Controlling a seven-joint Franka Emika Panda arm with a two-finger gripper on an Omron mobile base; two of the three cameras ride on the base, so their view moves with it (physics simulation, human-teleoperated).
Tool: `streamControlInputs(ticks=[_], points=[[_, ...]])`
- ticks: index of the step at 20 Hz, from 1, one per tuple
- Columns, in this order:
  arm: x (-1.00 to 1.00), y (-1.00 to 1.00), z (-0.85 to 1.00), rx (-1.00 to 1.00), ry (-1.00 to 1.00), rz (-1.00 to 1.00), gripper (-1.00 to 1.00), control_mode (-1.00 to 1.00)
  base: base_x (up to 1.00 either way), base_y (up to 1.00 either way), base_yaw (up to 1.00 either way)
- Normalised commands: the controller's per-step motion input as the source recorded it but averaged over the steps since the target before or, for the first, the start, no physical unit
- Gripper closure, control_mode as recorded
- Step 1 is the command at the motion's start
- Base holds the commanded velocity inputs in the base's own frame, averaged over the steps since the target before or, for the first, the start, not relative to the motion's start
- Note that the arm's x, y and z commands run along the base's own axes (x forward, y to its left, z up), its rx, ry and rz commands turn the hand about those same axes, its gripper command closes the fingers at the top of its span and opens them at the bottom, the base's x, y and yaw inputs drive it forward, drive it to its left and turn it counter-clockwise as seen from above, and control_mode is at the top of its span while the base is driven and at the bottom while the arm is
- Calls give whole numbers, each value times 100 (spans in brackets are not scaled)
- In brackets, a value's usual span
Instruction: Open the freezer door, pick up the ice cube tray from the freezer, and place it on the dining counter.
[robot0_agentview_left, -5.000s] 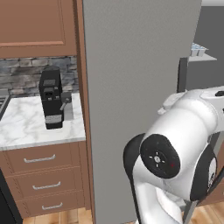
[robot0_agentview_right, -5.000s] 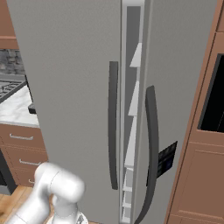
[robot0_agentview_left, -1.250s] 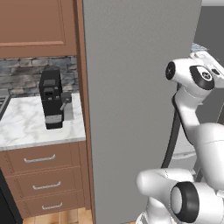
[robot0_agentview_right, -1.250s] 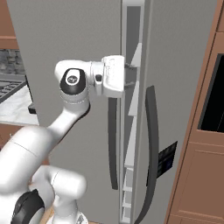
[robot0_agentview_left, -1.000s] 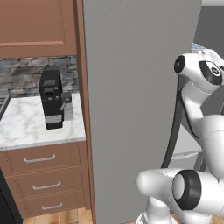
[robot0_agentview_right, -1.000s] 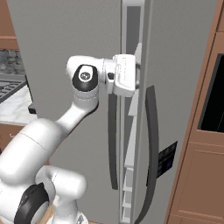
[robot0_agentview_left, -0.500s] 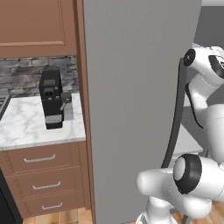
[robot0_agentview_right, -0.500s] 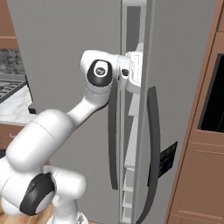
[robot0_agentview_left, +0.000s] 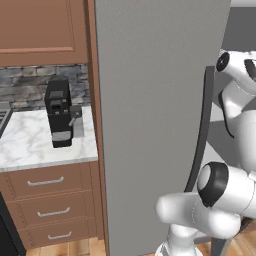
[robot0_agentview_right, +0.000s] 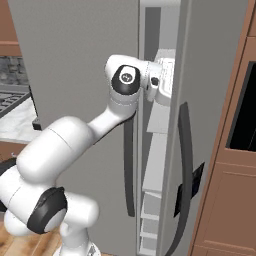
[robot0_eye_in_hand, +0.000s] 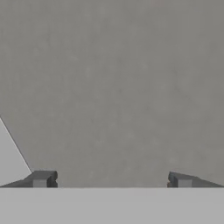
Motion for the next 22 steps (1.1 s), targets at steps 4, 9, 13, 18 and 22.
streamControlInputs(ticks=[4,9,13,18,22], points=[[-4,-46,0,0,0,-13,-100,-100,0,0,0],[-3,-48,0,0,0,-9,-100,-100,0,0,0],[-2,-58,0,1,0,-3,-100,-100,0,0,0],[-6,-53,0,1,0,0,-100,-100,0,0,0],[-7,-31,0,0,0,0,-100,-100,0,0,0]])
